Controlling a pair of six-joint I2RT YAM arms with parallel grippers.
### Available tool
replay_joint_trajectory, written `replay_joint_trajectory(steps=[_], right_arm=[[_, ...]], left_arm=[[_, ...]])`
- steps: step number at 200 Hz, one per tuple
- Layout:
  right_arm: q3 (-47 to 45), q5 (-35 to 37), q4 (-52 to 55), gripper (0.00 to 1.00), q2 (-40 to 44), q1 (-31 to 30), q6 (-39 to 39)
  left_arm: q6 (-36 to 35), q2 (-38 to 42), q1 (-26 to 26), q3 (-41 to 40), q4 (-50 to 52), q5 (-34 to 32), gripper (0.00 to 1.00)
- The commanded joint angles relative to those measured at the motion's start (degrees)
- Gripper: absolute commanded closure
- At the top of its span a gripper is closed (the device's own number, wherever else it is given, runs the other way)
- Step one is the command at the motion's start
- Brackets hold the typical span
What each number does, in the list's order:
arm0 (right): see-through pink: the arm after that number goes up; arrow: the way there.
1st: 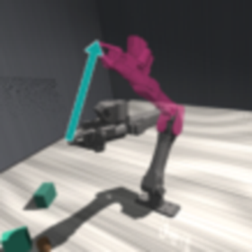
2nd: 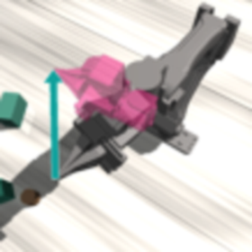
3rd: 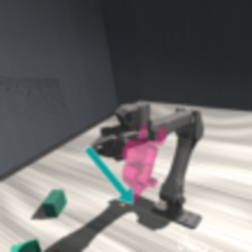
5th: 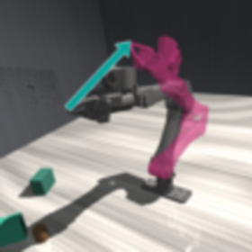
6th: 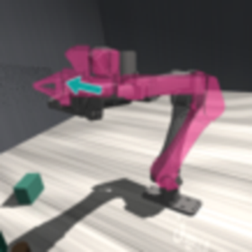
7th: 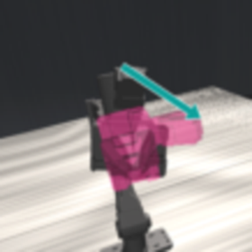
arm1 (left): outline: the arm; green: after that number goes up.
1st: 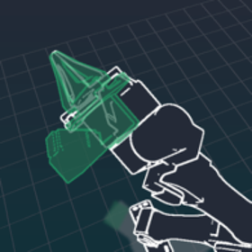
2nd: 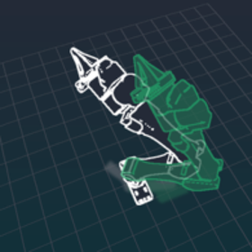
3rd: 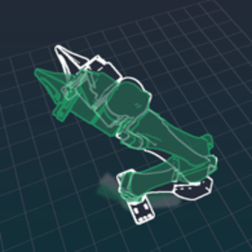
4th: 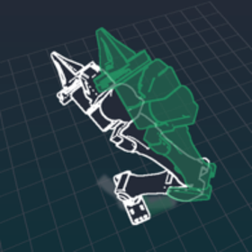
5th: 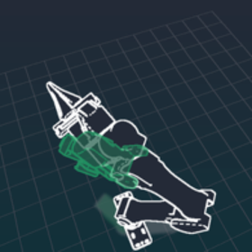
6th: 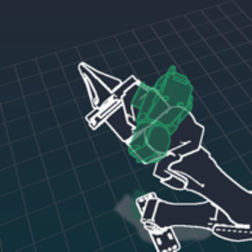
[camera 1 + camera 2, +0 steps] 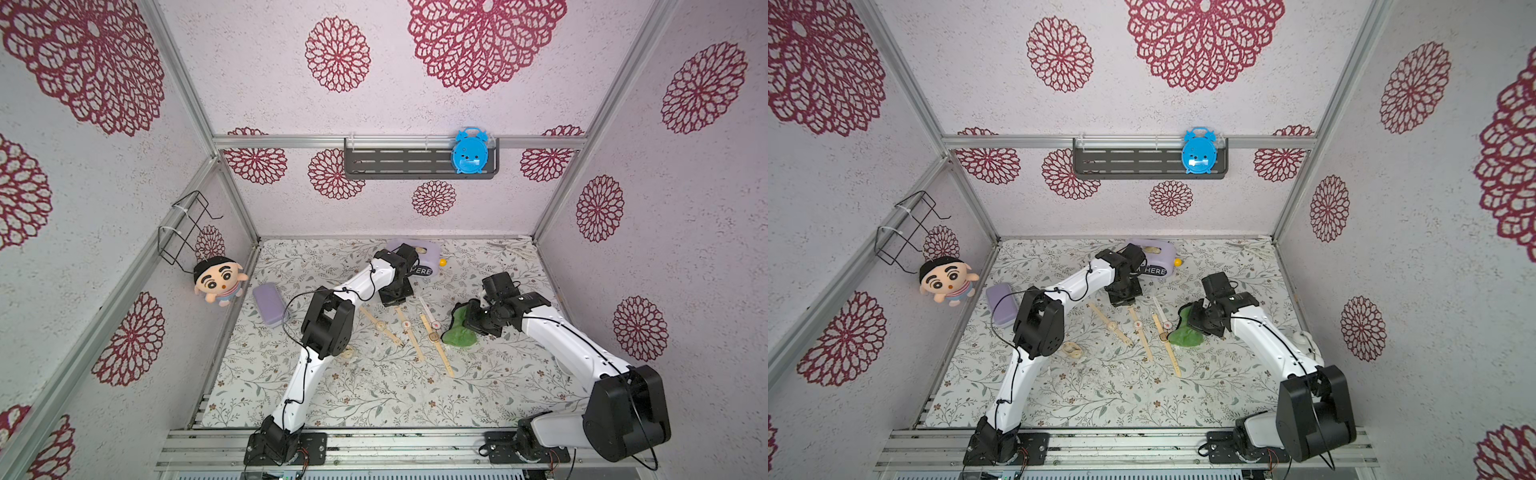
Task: Wipe the watch dial
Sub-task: Adjust the watch at the center of the board, then wipe the dirt from the watch dial.
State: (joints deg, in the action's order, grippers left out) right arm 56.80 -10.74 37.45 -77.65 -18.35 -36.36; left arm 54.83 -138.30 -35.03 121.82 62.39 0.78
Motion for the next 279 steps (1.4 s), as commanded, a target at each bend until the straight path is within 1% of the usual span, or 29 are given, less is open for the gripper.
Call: replay_joint_trajectory(steps=[1,46,73,95,107,135,173,230,253,279], right_arm=[[2.24,-0.55,-0.27,1.00,-0.40,0.07,1.53],[3.01,-1.54,-1.01,1.00,-1.91,-0.81,2.11],[4.14,-2.92,-3.75,1.00,-4.40,-4.16,2.20],[6.78,-3.06,-6.15,1.00,-8.11,-7.90,2.01],[7.66,-3.63,-8.68,1.00,-10.09,-9.40,1.23],[8.56,-8.76,-17.63,1.00,-15.16,-11.30,-2.10],[10.15,-12.04,-25.27,1.00,-21.71,-11.96,-4.85],[9.26,-13.46,-31.16,1.00,-29.60,-15.05,-6.96],[7.93,-12.17,-32.12,1.00,-32.35,-16.57,-7.76],[4.87,-10.14,-32.13,1.00,-33.91,-16.72,-10.18]], left_arm=[[-0.18,-1.53,0.17,-1.63,-0.73,1.02,1.00],[-0.27,-2.17,0.48,-4.83,-1.50,1.79,1.00],[-0.32,-1.89,0.57,-7.23,-2.62,1.98,1.00],[-0.34,-1.86,0.67,-8.06,-2.75,1.78,1.00],[-0.43,-1.80,0.63,-8.34,-2.72,1.67,1.00],[-0.42,-1.84,0.75,-8.35,-2.46,1.80,1.00],[-0.20,-1.84,1.27,-7.60,-1.84,1.87,1.00],[0.25,-1.89,2.15,-7.47,-1.46,3.26,1.00],[0.32,-2.14,2.33,-7.30,-1.47,3.67,1.00],[0.40,-2.52,2.50,-6.97,-1.31,3.95,1.00]])
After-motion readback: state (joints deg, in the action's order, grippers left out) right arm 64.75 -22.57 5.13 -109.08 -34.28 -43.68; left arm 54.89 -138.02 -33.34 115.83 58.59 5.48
